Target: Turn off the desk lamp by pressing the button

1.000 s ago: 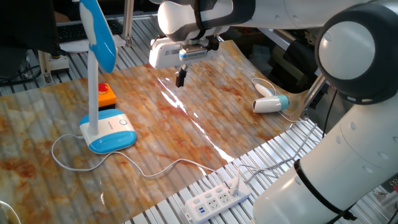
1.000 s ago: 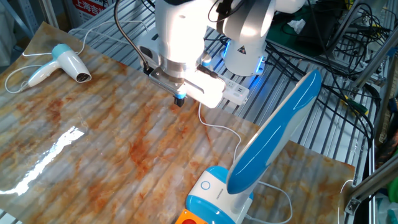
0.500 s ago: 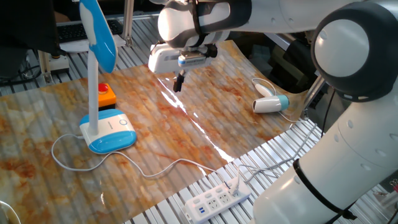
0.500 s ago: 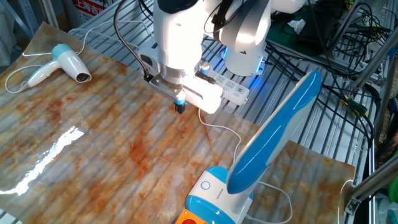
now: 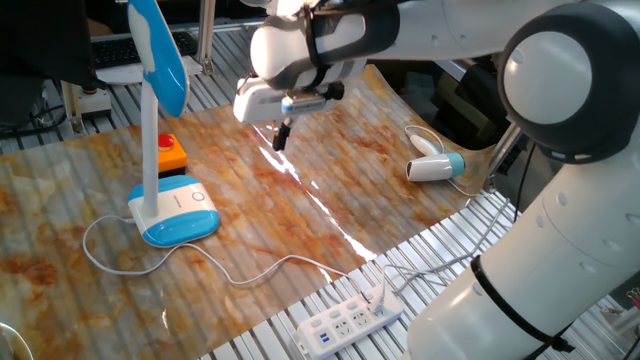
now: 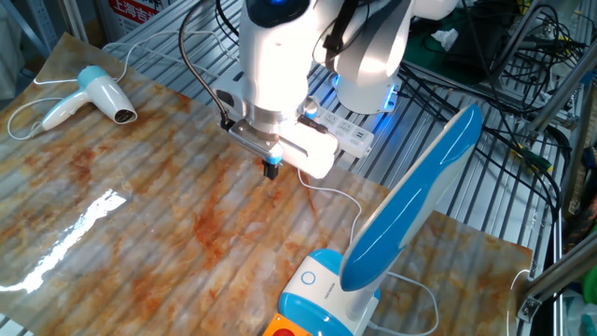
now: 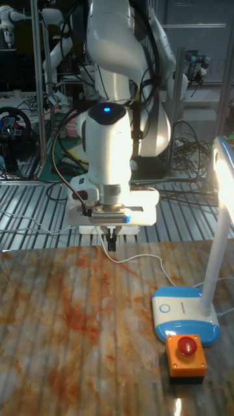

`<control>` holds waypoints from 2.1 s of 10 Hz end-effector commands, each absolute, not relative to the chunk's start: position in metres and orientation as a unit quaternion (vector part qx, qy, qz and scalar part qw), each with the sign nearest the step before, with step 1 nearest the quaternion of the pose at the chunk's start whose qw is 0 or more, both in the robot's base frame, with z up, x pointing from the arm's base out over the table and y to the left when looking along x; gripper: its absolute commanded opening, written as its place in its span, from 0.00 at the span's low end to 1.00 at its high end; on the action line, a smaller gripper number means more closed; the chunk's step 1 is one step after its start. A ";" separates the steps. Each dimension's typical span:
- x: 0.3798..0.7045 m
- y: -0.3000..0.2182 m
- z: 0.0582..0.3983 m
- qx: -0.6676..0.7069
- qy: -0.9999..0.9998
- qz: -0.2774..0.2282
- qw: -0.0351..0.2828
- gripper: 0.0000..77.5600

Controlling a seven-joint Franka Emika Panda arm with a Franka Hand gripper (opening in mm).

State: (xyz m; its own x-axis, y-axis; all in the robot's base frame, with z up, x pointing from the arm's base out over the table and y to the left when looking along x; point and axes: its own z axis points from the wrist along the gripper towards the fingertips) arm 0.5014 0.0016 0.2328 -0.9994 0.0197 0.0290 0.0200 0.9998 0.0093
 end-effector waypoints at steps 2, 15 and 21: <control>0.500 0.006 0.226 -0.013 -1.000 -0.009 0.008 0.00; 0.491 0.026 0.228 -0.030 -0.999 -0.029 0.009 0.00; 0.491 0.026 0.228 -0.057 -0.996 -0.069 0.011 0.00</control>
State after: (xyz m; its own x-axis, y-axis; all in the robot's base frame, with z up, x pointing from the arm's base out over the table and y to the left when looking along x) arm 0.4897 0.0255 0.2261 -0.9988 0.0429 0.0243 0.0442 0.9974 0.0570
